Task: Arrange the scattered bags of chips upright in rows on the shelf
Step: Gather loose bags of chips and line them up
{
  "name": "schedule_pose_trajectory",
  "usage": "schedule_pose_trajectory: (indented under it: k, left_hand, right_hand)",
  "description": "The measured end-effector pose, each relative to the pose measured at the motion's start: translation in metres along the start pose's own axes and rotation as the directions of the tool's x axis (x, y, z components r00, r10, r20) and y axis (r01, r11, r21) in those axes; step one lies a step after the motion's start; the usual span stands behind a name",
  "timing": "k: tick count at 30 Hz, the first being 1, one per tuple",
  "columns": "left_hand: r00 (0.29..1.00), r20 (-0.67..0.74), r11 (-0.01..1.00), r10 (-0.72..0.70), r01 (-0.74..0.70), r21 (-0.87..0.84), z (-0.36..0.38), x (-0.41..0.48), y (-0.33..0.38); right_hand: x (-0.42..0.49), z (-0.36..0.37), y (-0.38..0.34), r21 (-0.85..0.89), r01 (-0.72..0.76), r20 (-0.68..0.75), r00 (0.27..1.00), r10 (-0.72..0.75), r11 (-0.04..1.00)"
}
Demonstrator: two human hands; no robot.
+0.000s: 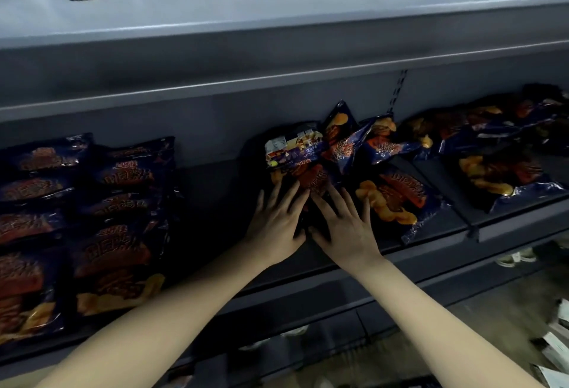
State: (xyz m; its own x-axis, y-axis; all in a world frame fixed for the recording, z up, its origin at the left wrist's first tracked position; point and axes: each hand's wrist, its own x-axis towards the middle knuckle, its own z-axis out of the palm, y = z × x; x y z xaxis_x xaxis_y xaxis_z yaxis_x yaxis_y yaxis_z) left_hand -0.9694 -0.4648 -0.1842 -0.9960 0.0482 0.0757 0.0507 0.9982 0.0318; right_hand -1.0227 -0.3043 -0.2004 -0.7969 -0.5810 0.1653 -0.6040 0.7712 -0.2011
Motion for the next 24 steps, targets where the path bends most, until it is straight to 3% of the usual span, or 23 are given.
schedule_pose_trajectory:
  k: [14, 24]
  left_hand:
    - [0.999, 0.044, 1.000, -0.001, 0.002, -0.006, -0.002, 0.004, 0.005]
    - [0.963, -0.246, 0.980, 0.107, -0.143, -0.137, -0.024, -0.005, 0.008]
  right_hand:
    - [-0.011, 0.000, -0.001, -0.005, 0.022, -0.053, 0.998, -0.023, 1.000]
    - [-0.035, -0.010, -0.008, 0.027, 0.013, -0.127, 0.992, -0.010, 1.000]
